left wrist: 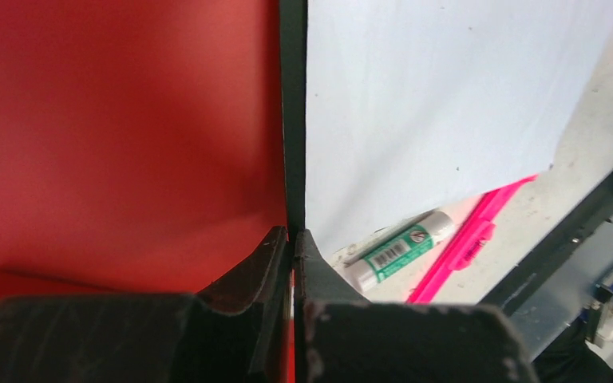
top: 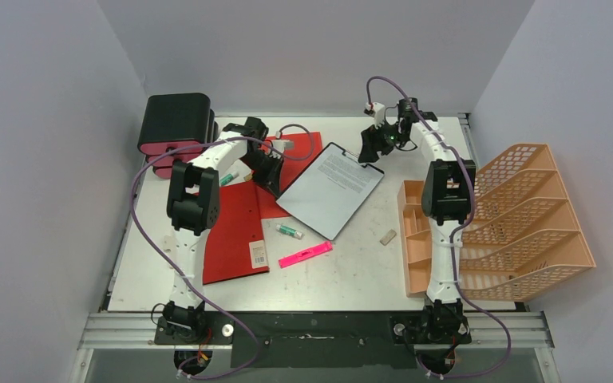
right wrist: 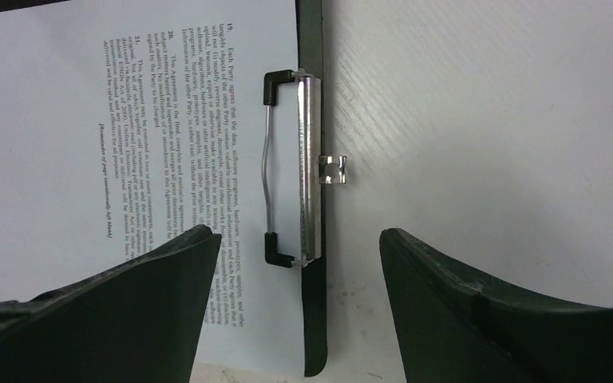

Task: Organize the desk
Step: Move the folder to the center of the board, then pick up the folder from the center of the board.

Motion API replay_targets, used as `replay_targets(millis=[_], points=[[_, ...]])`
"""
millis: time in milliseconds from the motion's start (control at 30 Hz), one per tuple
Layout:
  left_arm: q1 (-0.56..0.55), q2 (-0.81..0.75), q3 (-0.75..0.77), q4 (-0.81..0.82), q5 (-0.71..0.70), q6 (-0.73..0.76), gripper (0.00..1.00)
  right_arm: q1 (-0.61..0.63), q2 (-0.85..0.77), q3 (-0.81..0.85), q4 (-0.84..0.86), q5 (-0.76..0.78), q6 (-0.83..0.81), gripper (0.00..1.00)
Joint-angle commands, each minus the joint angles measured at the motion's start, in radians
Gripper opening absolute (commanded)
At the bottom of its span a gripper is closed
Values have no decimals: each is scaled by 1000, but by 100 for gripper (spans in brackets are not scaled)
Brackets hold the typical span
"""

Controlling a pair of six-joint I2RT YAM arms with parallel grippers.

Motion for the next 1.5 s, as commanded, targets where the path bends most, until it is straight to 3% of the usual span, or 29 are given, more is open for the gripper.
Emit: replay_targets(millis=[0, 200, 367, 567, 667, 867, 1033, 1133, 1233, 1467], points=[[11, -40, -1, 45, -154, 29, 0, 4, 27, 40, 92, -48, 100, 75], [7, -39, -23, 101, -223, 8, 0, -9, 38, 2, 210, -153, 260, 74], [3, -34, -27, 117, -225, 0, 0, -21, 57, -1, 232, -199, 362, 67], [2, -39, -22, 123, -221, -13, 0, -30, 61, -14, 240, -162, 409, 73], [38, -39, 17, 105, -131, -51, 0, -40, 62, -14, 253, -141, 419, 75], [151, -22, 92, 69, 202, -112, 22, -44, 58, -13, 250, -101, 413, 78], [141, -21, 78, 69, 254, -94, 53, -44, 61, -13, 247, -89, 411, 79], [125, 3, 80, 70, 250, -87, 64, -45, 61, -18, 246, -88, 408, 79], [102, 51, 107, 47, 245, -73, 71, -44, 57, -30, 247, -86, 404, 79], [51, 157, 206, -27, 250, -44, 74, -45, 47, -58, 240, -73, 383, 80]])
